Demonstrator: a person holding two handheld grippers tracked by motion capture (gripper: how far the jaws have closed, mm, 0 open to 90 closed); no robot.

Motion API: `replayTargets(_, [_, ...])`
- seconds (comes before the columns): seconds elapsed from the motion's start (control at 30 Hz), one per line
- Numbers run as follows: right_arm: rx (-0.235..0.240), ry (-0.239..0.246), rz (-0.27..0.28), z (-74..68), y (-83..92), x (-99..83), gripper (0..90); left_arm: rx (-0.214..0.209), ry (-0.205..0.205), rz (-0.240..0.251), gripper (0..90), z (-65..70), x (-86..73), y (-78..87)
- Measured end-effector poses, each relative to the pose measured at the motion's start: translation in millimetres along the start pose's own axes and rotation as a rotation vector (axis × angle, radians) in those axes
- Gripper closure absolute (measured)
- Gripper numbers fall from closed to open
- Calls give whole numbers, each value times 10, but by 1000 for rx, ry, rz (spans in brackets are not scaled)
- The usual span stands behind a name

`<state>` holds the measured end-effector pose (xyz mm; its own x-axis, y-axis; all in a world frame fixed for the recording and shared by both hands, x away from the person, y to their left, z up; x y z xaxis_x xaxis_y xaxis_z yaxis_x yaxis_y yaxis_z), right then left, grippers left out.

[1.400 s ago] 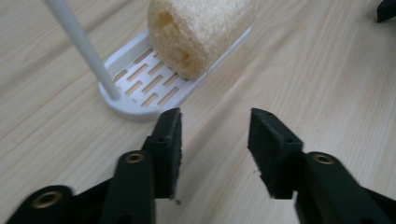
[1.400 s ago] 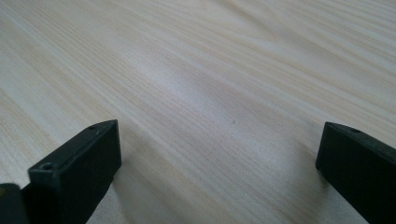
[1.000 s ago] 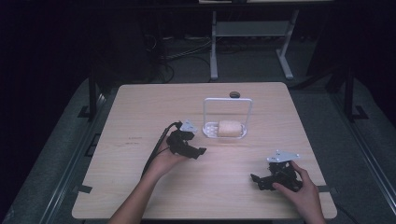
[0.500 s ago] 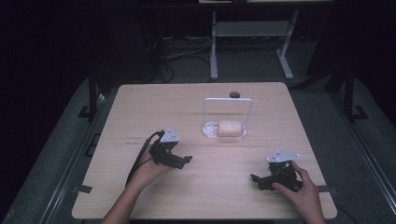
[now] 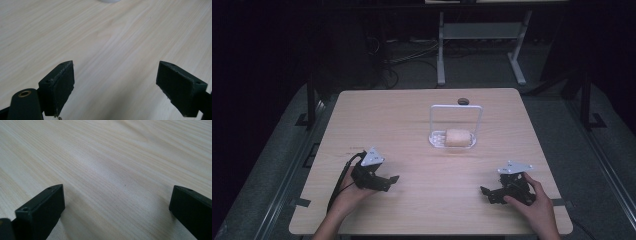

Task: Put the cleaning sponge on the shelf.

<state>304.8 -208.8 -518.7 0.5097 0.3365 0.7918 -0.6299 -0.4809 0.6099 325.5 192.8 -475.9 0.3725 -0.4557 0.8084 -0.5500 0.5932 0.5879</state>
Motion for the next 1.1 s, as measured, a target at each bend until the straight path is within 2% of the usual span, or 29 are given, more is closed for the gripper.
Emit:
replayTargets(0.17, [0, 0, 0, 0, 0, 0, 0, 18, 22, 7, 145, -28, -183, 93])
replayTargets(0.47, [0, 3, 2, 2, -1, 1, 0, 36, 18, -46, 140, -41, -436, 190])
replayTargets(0.6, [0, -1, -2, -1, 2, 0, 0, 27, 29, -64, 134, -48, -502, 190])
replayTargets(0.67, [0, -1, -2, -1, 2, 0, 0, 15, 40, -57, 128, -52, -525, 194])
replayTargets(0.73, [-1, -3, -3, -3, 3, 0, 0, 10, 34, -44, 128, -59, -540, 202])
replayTargets(0.83, [-1, -3, -2, -2, 1, 0, 0, 6, 30, 0, 128, -59, -581, 221])
replayTargets(1.1, [-1, -1, -2, -2, 2, -1, 0, 5, 35, -2, 129, -46, -599, 246])
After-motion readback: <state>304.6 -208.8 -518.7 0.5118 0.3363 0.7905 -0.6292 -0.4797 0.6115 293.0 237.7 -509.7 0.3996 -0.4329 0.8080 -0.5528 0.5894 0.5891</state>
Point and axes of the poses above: each handheld gripper's, and its own axes: y roughly backward along the jaws, x roughly out of its top, z roughly to its right, the point moved 5 cm from there along -y, roughly forward along the jaws, and after that the axes turned 8 degrees about z, right-handed, at the moved point
